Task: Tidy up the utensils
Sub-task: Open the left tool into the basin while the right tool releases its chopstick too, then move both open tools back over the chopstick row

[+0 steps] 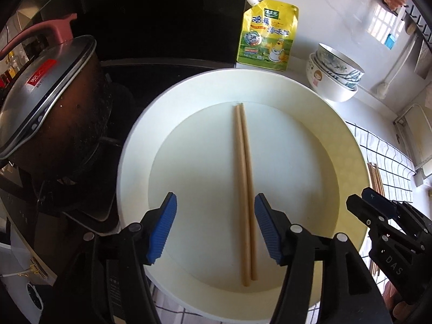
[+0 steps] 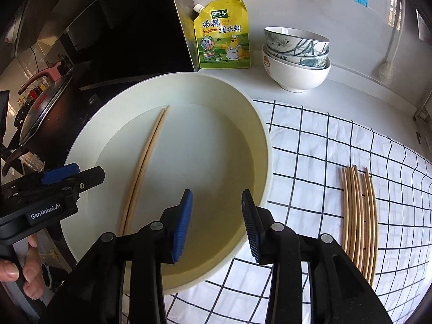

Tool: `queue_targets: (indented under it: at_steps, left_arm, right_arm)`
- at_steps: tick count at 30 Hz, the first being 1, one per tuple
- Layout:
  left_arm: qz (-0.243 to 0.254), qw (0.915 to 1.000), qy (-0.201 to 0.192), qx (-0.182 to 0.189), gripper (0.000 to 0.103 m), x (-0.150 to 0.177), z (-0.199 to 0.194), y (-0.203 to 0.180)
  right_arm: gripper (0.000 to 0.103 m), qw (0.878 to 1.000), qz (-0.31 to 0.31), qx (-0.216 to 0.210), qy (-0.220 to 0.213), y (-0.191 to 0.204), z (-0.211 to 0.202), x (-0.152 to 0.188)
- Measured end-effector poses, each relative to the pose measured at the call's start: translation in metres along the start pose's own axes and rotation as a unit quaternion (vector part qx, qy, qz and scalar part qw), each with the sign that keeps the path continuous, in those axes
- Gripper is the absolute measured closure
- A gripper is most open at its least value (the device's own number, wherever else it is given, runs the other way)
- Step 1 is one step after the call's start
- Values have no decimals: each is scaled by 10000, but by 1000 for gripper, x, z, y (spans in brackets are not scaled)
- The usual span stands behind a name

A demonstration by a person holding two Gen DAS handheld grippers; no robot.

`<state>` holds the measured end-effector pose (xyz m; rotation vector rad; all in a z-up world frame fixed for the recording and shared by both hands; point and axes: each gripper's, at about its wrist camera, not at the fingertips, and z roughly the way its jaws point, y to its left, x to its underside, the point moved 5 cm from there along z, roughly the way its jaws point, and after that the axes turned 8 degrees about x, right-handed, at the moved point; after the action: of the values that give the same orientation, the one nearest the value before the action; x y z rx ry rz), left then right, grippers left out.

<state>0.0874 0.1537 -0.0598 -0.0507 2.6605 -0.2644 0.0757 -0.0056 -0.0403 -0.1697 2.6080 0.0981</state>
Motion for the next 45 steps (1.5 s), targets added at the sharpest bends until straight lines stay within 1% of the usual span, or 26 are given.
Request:
queue_targets:
  at_steps: [2,4,7,11,16,19,22,25,28,29,30,32,34,36,38,45]
  left_arm:
    - [29,10000,-4,10,44,1,0,-9]
    - [74,10000,-46,30,42,2,-3,-20]
    - [143,9998,-107,65,41,2,-7,-38]
    - [215,9995,-174,121,40,2,-14,-64]
    - [361,9987,-207,289,39,7,-17,-104]
    - [497,9976,-190,445,39,11,-14,-133]
    - [670,9956,-174,628,38,17,-9,-167]
    - [846,9933,-141,772,36,24,-1,-200]
    - [944,9915,-73,887,34,34,10,-228]
    - [948,9913,-70,914,32,37,14,-235]
    - [940,9911,-81,939,28,40,17,-241]
    - [929,9913,-112,931,23,47,24,-249]
    - [922,9919,-57,875,23,54,34,-254]
    - [893,9931,66,755,23,62,46,-255]
    - [833,9942,196,652,23,69,56,-253]
    - [740,9959,337,401,22,82,72,-246]
  right_arm:
    - [66,9999,4,-149,-70,-4,-8,3]
    - [65,9998,-39,-139,-159,-10,-17,6]
    - [64,9992,28,-268,-308,-24,-31,8]
    - [64,9986,190,-209,-447,-55,-48,14]
    - [63,9980,412,35,-471,-104,-60,25]
    - [63,9970,579,240,-458,-138,-65,35]
    - [61,9955,730,429,-425,-171,-68,46]
    - [58,9938,833,650,-344,-202,-66,60]
    - [58,9929,878,783,-187,-227,-58,74]
    - [57,9926,889,816,-134,-235,-54,79]
    - [56,9924,892,837,-95,-241,-50,84]
    - [54,9922,874,891,-35,-249,-42,92]
    - [53,9925,819,912,32,-255,-34,99]
    - [51,9935,766,842,76,-257,-25,104]
    - [51,9945,685,782,129,-256,-15,106]
    - [51,9960,585,650,185,-252,4,111]
